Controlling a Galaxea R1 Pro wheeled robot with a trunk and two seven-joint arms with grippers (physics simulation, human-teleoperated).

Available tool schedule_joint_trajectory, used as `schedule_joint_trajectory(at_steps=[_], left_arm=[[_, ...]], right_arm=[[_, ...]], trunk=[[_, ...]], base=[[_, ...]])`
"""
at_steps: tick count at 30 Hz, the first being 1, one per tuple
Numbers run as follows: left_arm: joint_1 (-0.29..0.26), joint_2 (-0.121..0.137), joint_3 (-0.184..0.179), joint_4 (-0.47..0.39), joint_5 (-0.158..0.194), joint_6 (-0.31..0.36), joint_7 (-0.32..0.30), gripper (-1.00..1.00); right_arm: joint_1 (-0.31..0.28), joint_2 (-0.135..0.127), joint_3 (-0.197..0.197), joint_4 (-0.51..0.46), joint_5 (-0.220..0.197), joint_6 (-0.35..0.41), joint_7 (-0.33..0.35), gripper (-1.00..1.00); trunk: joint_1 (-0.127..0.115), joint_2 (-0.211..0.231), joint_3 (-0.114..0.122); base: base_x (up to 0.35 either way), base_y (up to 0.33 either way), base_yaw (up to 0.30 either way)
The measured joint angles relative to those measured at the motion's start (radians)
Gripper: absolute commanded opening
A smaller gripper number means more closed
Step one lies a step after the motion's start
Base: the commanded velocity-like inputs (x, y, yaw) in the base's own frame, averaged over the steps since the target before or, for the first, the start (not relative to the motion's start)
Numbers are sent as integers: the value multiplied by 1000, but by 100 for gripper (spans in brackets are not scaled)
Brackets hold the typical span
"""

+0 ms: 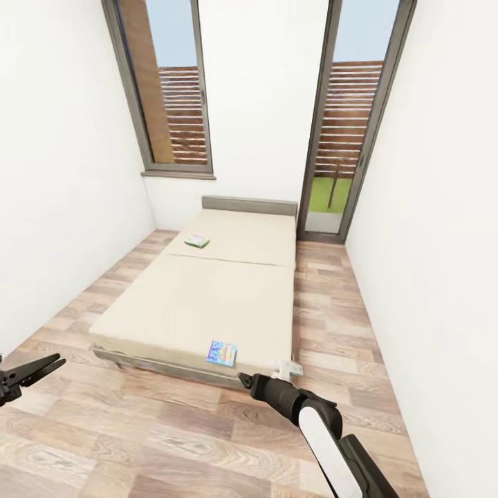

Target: Put all the toys in the child's room - the three board games (two on the bed and one on the table), the two jigsaw puzzles on the table, and the tennis ball on the table - inside the toy box on the table in the child's room.

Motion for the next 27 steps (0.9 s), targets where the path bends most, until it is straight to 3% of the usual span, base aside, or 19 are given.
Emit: schedule_joint_trajectory(at_steps=[27], left_arm=[[0,3,3,0,1,2,0,100]], right_arm=[[0,0,2,0,0,0,0,100]], trunk=[[0,0,0]], base=[[0,1,-225]])
